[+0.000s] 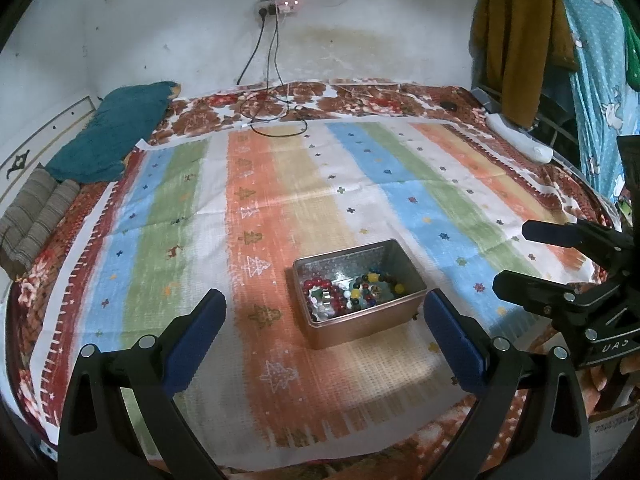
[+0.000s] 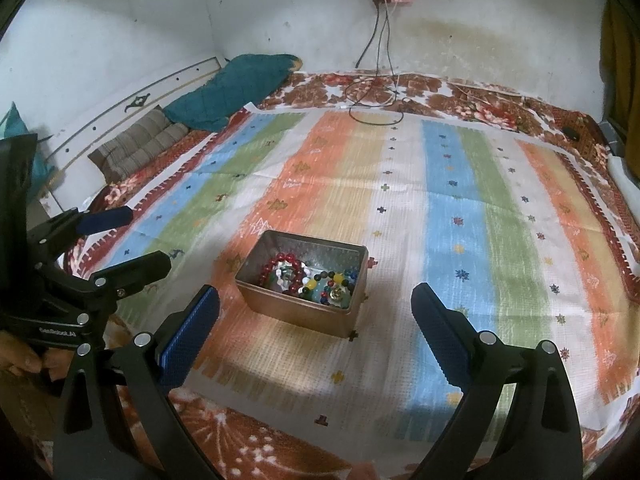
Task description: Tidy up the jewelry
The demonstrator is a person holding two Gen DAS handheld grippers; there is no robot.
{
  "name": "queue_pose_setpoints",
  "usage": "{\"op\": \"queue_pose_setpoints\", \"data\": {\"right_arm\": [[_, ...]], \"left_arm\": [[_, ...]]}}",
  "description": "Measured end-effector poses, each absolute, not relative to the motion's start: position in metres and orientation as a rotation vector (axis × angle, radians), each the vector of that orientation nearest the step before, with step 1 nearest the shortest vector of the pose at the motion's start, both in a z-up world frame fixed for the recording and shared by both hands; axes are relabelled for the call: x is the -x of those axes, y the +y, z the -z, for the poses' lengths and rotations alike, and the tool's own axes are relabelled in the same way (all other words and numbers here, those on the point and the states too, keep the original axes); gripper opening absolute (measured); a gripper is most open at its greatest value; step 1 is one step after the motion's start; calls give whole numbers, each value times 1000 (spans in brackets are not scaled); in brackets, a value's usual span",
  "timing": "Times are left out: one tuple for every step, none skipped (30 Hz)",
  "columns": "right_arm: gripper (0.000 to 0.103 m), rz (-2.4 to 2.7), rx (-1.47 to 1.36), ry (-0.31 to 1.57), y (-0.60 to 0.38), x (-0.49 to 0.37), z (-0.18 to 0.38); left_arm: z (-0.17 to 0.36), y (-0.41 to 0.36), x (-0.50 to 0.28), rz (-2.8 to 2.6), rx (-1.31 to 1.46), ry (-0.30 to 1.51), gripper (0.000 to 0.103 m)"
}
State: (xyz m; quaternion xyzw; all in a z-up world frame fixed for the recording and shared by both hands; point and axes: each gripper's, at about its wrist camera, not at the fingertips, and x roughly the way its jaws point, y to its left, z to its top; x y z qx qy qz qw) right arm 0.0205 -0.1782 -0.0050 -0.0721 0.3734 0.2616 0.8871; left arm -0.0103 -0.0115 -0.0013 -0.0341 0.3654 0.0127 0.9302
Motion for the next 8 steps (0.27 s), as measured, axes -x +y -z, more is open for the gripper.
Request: {"op": "queue_pose_setpoints", "data": {"right_arm": [[97, -544, 149, 775, -178, -20, 5], [97, -544, 149, 775, -178, -20, 5], [97, -544, 149, 776, -178, -21, 5], [97, -544, 148, 776, -178, -20, 5], [97, -543, 149, 777, -178, -20, 6], [97, -544, 150, 777, -178, -21, 5], [97, -545, 151, 777, -177, -19, 6], [97, -545, 151, 776, -178, -21, 5]], "left_arm": [[1, -11, 10, -28, 73, 749, 97], [2, -11, 10, -26, 76, 751, 97], [2, -12, 10, -24, 76, 753, 97], [2, -12, 10, -25, 75, 753, 97], [2, -12, 10, -25, 73, 753, 97], [2, -12, 10, -23, 75, 752, 97], [2, -12, 10, -20, 74, 752, 97], [2, -12, 10, -19, 74, 752, 97]]}}
